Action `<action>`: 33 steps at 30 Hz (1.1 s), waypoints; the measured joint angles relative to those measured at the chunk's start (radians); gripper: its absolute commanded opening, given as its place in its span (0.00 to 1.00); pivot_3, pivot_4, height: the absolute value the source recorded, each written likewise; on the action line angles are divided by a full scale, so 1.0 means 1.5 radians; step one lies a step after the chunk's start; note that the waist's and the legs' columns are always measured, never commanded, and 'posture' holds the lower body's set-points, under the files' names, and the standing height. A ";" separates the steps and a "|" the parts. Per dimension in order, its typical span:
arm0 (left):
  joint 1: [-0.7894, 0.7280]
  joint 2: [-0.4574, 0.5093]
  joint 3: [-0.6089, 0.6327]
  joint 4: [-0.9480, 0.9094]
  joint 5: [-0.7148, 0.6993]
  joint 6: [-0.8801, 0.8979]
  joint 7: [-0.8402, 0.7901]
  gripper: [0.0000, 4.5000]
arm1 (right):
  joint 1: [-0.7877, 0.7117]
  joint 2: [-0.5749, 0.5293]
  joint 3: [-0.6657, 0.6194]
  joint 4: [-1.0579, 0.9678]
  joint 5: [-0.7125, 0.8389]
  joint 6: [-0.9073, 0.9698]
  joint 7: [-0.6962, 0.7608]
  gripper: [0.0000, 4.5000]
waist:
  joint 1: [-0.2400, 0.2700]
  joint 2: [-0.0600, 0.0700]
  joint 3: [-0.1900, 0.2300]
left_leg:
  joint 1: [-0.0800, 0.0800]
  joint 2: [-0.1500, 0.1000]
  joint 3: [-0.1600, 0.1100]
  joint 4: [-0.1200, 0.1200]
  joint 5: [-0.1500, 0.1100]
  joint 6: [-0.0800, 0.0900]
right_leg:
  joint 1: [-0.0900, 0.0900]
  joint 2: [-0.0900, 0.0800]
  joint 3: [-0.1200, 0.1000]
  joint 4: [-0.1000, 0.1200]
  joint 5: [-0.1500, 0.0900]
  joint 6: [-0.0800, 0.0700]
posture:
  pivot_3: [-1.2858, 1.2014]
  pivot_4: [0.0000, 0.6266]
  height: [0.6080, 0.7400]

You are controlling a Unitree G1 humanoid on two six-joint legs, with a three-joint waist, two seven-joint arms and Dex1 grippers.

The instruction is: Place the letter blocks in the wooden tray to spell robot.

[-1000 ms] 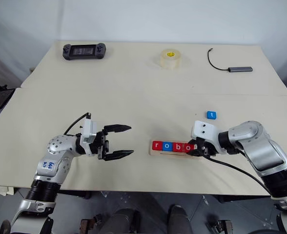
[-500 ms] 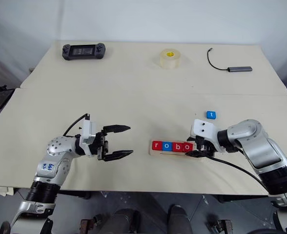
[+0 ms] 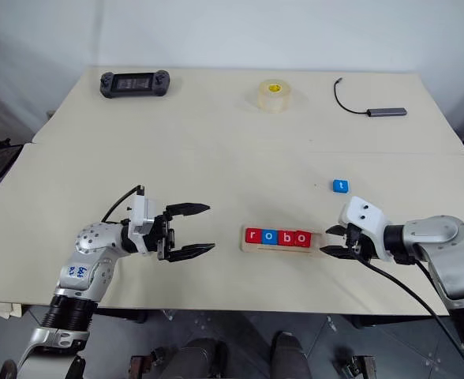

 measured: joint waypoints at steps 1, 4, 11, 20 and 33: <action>-0.001 0.000 -0.001 0.000 0.000 0.000 -0.001 1.00 | -0.002 0.001 0.001 0.001 -0.001 0.001 -0.006 0.19 | 0.000 0.000 0.000 | 0.000 0.000 0.000 0.000 0.000 0.000 | 0.000 0.000 0.000 0.000 0.000 0.000 | 0.52 0.24 1.00; -0.005 -0.001 -0.002 0.000 0.000 0.001 -0.002 1.00 | -0.015 0.009 0.008 0.002 -0.005 0.005 -0.023 0.01 | 0.001 0.000 0.000 | 0.000 0.000 0.000 0.000 0.000 0.000 | 0.000 0.000 0.000 0.000 0.000 0.000 | 0.52 0.24 1.00; -0.005 -0.001 -0.003 0.000 0.000 0.001 -0.001 1.00 | -0.045 0.026 0.053 0.006 -0.009 0.028 -0.037 0.01 | 0.003 0.000 0.000 | 0.000 0.000 0.000 0.000 0.000 0.000 | 0.000 0.000 0.000 0.000 0.000 0.000 | 0.52 0.24 1.00; -0.003 -0.001 -0.003 -0.001 0.000 0.002 0.007 1.00 | -0.071 0.036 0.084 0.006 -0.010 0.034 -0.041 0.01 | 0.004 0.000 0.000 | 0.000 0.000 0.000 0.000 0.000 0.000 | 0.000 0.000 0.000 0.000 0.000 0.000 | 0.52 0.24 1.00; 0.008 0.002 -0.002 -0.003 -0.001 0.007 0.005 1.00 | 0.153 0.075 -0.185 -0.086 0.045 -0.004 -0.106 0.50 | 0.009 0.000 0.000 | 0.000 0.000 -0.001 -0.001 0.000 0.000 | 0.001 0.000 -0.001 -0.001 0.000 0.000 | 0.52 0.24 1.00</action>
